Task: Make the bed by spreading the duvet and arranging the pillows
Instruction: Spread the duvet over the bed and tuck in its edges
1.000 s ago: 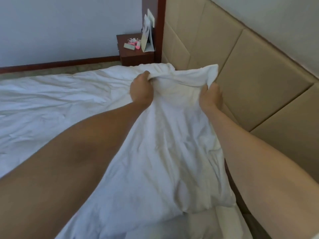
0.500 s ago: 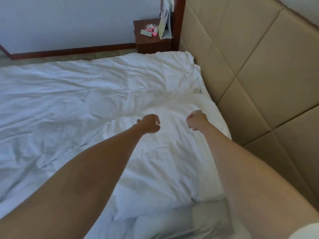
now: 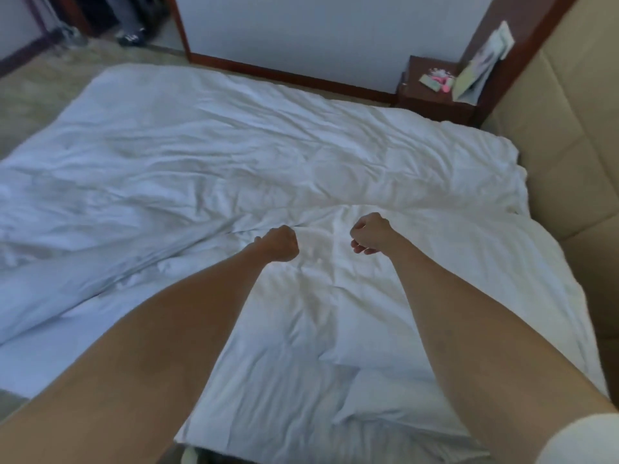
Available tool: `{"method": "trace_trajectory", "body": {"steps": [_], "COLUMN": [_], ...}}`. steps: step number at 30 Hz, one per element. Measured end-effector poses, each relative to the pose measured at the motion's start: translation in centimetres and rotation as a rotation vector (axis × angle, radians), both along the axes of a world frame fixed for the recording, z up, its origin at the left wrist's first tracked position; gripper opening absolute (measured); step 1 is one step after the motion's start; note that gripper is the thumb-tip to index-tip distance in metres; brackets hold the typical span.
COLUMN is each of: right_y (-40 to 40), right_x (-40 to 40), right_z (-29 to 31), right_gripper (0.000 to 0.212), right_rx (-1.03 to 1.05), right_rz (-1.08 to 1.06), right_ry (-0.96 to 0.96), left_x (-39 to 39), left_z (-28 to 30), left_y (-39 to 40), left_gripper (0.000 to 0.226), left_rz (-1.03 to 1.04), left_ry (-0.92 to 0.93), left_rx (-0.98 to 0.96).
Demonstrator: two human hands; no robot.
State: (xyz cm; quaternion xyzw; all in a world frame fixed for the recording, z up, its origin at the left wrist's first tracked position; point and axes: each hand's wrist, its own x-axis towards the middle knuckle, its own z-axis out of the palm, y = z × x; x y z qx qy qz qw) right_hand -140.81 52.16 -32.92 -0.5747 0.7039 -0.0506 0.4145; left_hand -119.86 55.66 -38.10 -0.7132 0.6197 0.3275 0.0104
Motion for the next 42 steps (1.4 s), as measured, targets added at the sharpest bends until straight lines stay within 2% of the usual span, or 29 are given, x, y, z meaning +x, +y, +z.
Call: {"method": "trace_trajectory", "body": {"steps": [5,9,13,17,22,25,29,33,35,39,41,42], "right_y": [7.2,12.2,13.7,14.8,15.2,14.4,13.1,13.2,13.5,13.8,13.9,14.0], "right_x": [16.4,28.6,36.6,44.2,50.8,55.1,62.0,67.4,69.3,71.4,72.1,72.5], "right_z": [1.1,1.7,1.5,0.2,-3.5,-6.4,-11.8,-16.9,-19.3,-23.7,-25.4,-26.0], "right_gripper": [0.015,0.017,0.019,0.019,0.015,0.019,0.034,0.058,0.067,0.084,0.091,0.088], "right_rx": [0.024,0.1,0.09,0.086,0.024,0.018,-0.034,-0.047,-0.057,-0.116,-0.155,-0.185], "right_rz": [0.193,0.413,0.513,0.602,0.776,0.835,0.912,1.021,1.064,1.217,1.213,1.186], "right_ry": [0.054,0.096,0.112,0.122,0.229,0.256,0.204,0.186,0.192,0.432,0.516,0.53], "left_x": [16.4,27.9,34.9,40.5,45.8,49.4,55.1,59.3,61.0,63.3,63.8,64.0], "left_z": [0.1,0.3,-0.1,-2.1,-5.3,-6.7,-9.2,-12.1,-13.9,-18.4,-20.6,-21.6], "left_y": [8.8,15.5,18.4,20.7,22.4,21.6,20.6,19.9,20.1,21.6,22.1,22.3], "left_gripper": [0.02,0.025,0.031,0.022,0.018,0.032,0.038,0.046,0.053,0.094,0.112,0.116], "left_rz": [0.117,0.241,0.314,0.364,0.343,0.327,0.367,0.405,0.432,0.427,0.405,0.394], "left_ry": [0.063,0.044,0.049,0.039,0.046,0.034,-0.018,-0.157,-0.15,-0.139,-0.196,-0.223], "left_rx": [0.0,0.031,0.054,0.088,0.154,0.168,0.228,0.26,0.291,0.447,0.515,0.512]}}
